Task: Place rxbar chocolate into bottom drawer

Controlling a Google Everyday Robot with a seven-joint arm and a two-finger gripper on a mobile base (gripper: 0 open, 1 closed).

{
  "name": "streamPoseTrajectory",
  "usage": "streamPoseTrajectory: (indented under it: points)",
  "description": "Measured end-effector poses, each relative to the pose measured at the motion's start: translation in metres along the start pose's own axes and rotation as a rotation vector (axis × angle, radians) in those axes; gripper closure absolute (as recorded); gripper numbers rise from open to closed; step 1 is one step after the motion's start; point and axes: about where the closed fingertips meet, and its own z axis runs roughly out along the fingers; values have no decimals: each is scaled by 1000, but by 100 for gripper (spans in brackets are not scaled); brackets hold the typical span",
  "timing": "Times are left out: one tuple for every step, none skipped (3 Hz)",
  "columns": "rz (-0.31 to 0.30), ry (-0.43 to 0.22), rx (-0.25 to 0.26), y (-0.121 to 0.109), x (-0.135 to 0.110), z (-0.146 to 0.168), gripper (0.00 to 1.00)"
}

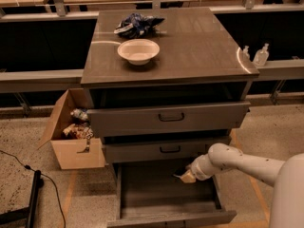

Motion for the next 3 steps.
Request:
streamPoseTrajectory:
  points:
    - [25,-82,18,-2,-14,54,100]
    - [48,-128,-9,5,-10,104,100]
    - [63,-145,-58,15,-3,151,100]
